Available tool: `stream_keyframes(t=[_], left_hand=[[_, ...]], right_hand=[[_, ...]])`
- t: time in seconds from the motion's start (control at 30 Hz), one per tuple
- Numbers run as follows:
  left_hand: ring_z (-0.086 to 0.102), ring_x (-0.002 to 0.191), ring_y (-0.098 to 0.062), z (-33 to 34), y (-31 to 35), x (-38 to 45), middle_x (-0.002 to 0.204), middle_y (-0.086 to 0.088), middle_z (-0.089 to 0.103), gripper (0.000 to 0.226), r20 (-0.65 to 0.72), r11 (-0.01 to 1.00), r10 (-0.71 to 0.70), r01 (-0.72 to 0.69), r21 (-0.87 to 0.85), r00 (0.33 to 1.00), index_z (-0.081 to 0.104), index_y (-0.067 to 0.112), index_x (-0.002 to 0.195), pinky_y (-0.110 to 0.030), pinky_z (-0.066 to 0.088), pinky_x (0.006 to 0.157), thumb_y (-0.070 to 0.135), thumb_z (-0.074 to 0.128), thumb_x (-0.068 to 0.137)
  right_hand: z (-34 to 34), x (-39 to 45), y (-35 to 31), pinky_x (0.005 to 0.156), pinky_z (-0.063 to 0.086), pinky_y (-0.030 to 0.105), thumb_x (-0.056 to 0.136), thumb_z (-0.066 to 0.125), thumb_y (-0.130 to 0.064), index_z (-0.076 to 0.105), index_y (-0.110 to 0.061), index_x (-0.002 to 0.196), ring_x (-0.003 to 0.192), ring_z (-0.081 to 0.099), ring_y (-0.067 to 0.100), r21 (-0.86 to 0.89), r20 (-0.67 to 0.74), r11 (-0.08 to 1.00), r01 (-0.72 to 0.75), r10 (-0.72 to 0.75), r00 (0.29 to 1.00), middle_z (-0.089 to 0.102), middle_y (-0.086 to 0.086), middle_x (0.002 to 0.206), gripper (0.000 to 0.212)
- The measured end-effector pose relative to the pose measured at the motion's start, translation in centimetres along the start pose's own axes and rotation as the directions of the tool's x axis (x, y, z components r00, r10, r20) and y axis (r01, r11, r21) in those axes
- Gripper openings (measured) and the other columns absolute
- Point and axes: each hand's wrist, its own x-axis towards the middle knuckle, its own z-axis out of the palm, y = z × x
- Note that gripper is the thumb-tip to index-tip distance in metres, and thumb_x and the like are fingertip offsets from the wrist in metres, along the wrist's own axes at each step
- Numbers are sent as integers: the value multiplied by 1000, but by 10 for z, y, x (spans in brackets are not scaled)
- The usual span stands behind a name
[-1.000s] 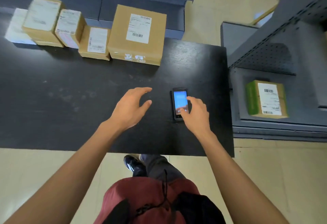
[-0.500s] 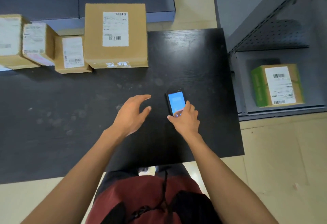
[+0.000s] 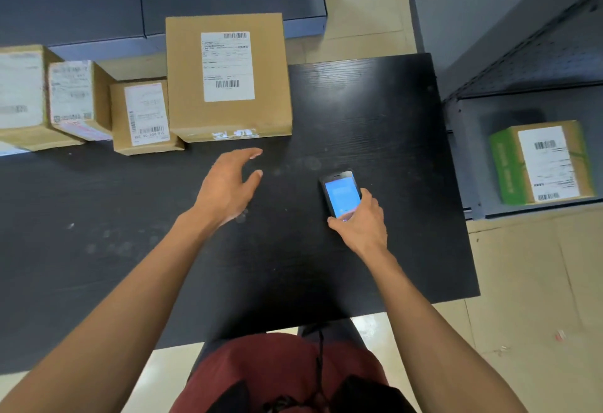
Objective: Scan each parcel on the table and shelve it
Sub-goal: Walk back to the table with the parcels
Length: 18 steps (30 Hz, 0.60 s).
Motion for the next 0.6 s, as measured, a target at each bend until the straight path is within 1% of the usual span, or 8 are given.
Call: stream_keyframes(t=[0.07,0.13,0.23,0.33,0.37,0.43,0.5,0.6], left_hand=[[44,137,-22,-10,-11,9,144,-3,57,44,-35,1000,11,-10,22,999,55,20,144,-37,37,112,25,59,100],[42,139,-25,-21,-21,17,145,-6,56,44,-67,998,42,-39,57,997,56,18,142,-45,38,114,22,60,99],[37,142,-32,-35,-36,30,147,-11,50,46,-100,986,93,-78,145,991,55,14,141,-54,35,113,21,63,96],[22,150,-34,-44,-51,41,157,-13,37,51,-103,973,72,-47,226,992,49,20,144,-62,30,115,26,62,95],[17,152,-33,-46,-57,43,161,-13,31,52,-101,968,52,-25,251,994,46,22,144,-64,28,113,27,62,95],[10,155,-32,-49,-67,47,164,-11,24,55,-89,959,20,6,282,996,43,26,146,-66,26,113,30,62,95],[8,156,-31,-50,-75,47,167,-10,20,60,-65,956,12,8,293,998,39,27,150,-66,26,115,32,62,95],[9,156,-31,-50,-82,43,167,-9,19,65,-46,945,23,-6,327,999,36,29,153,-65,28,115,34,63,95]], right_hand=[[-4,-4,-12,97,50,48,69,81,-45,25,-16,154,132,41,21,42,7,999,11,-11,1000,53,1,138,105],[-10,-9,-28,96,50,43,70,81,-44,25,-16,154,131,42,19,87,10,996,21,-22,1000,57,-1,134,104],[-21,-17,-59,96,52,42,71,82,-43,27,-17,154,132,44,17,125,6,990,66,-67,998,55,-6,132,103],[-33,-25,-91,98,51,44,70,82,-42,28,-17,154,129,47,16,149,-2,981,122,-123,992,49,-28,101,103],[-37,-28,-101,96,51,42,70,82,-42,28,-18,154,127,49,15,158,-1,978,140,-141,990,48,-30,96,102],[-45,-33,-120,89,49,36,70,81,-47,29,-20,153,124,51,16,184,17,970,161,-167,986,57,-19,109,102],[-52,-38,-137,88,47,34,69,81,-52,29,-20,155,121,53,17,190,42,967,172,-182,982,58,-10,123,105],[-59,-47,-161,92,50,37,70,81,-55,30,-18,156,116,56,13,205,45,960,193,-206,977,58,-19,108,107]])
